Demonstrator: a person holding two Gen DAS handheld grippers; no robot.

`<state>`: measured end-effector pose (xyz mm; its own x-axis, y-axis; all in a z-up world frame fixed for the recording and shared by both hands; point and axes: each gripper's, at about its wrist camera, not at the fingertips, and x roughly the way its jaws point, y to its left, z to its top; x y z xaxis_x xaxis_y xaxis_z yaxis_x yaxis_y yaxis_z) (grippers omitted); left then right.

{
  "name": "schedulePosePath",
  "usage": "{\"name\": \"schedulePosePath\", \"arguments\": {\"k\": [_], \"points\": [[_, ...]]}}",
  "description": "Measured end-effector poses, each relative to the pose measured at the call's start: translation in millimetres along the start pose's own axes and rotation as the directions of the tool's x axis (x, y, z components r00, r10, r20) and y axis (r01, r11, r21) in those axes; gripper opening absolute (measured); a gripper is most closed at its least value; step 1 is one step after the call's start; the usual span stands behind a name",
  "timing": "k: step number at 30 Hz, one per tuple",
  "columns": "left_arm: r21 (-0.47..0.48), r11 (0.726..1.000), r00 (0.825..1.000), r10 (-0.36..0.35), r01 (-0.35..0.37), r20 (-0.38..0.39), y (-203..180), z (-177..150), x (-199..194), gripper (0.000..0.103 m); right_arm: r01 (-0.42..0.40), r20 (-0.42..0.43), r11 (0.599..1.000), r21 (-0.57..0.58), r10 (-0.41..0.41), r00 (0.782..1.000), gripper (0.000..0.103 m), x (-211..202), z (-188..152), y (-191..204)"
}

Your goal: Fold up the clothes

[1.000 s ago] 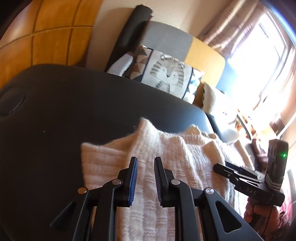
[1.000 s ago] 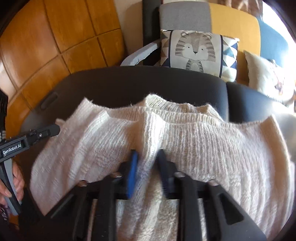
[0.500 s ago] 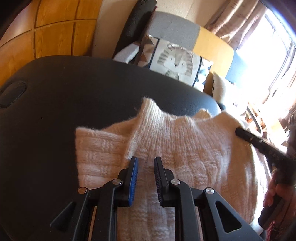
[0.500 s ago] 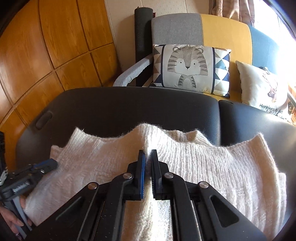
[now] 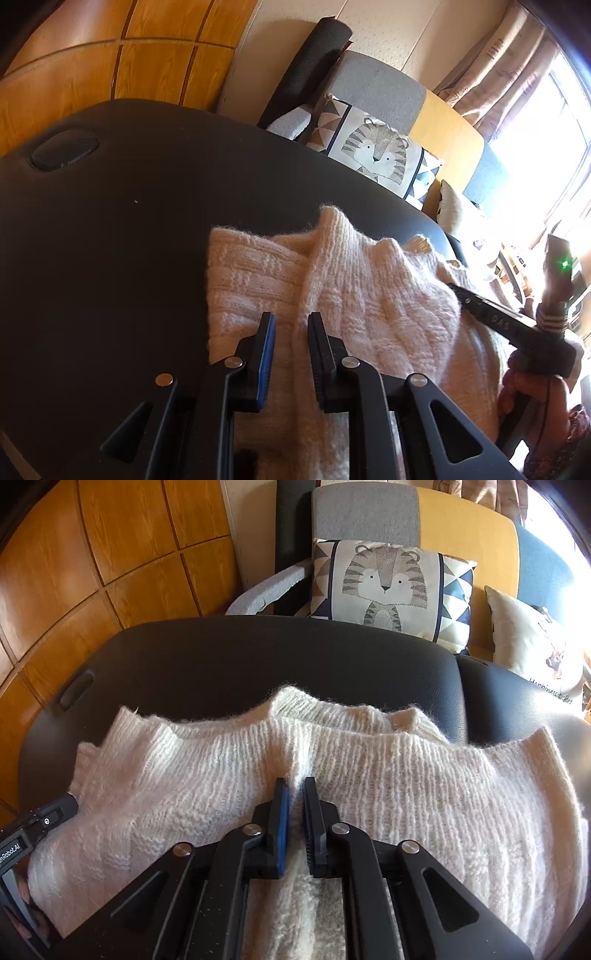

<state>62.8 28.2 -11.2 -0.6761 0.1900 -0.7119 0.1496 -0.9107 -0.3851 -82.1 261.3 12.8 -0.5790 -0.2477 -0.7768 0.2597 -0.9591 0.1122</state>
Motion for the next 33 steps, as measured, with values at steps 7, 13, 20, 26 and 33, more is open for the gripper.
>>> {"name": "schedulePosePath", "arguments": {"k": [7, 13, 20, 26, 33], "points": [[-0.051, 0.997, 0.994, 0.062, -0.058, 0.089, 9.5, -11.8, -21.3, 0.018, -0.119, 0.106, 0.993, -0.005, 0.119, 0.987, 0.014, -37.2, -2.2, 23.5], [-0.056, 0.997, 0.995, 0.059, -0.055, 0.08, 16.5, -8.9, -26.8, 0.018, -0.186, -0.128, 0.98, -0.07, 0.176, 0.976, 0.04, -3.7, 6.8, 71.3], [-0.038, 0.998, 0.995, 0.05, -0.047, 0.089, 19.9, -12.0, -30.5, 0.018, -0.161, -0.085, 0.984, -0.079, 0.154, 0.984, 0.007, 14.6, 13.2, 82.0], [-0.024, 0.998, 0.99, 0.054, -0.052, 0.126, 10.4, -6.6, -45.0, 0.018, -0.138, -0.027, 0.987, -0.087, 0.137, 0.99, 0.005, 26.0, 15.9, 87.7], [0.08, 0.997, 0.988, -0.012, -0.001, 0.156, -33.4, 22.9, -54.4, 0.018, -0.255, 0.107, 0.958, 0.129, 0.242, 0.964, 0.025, -28.4, 3.2, 32.5]]}}
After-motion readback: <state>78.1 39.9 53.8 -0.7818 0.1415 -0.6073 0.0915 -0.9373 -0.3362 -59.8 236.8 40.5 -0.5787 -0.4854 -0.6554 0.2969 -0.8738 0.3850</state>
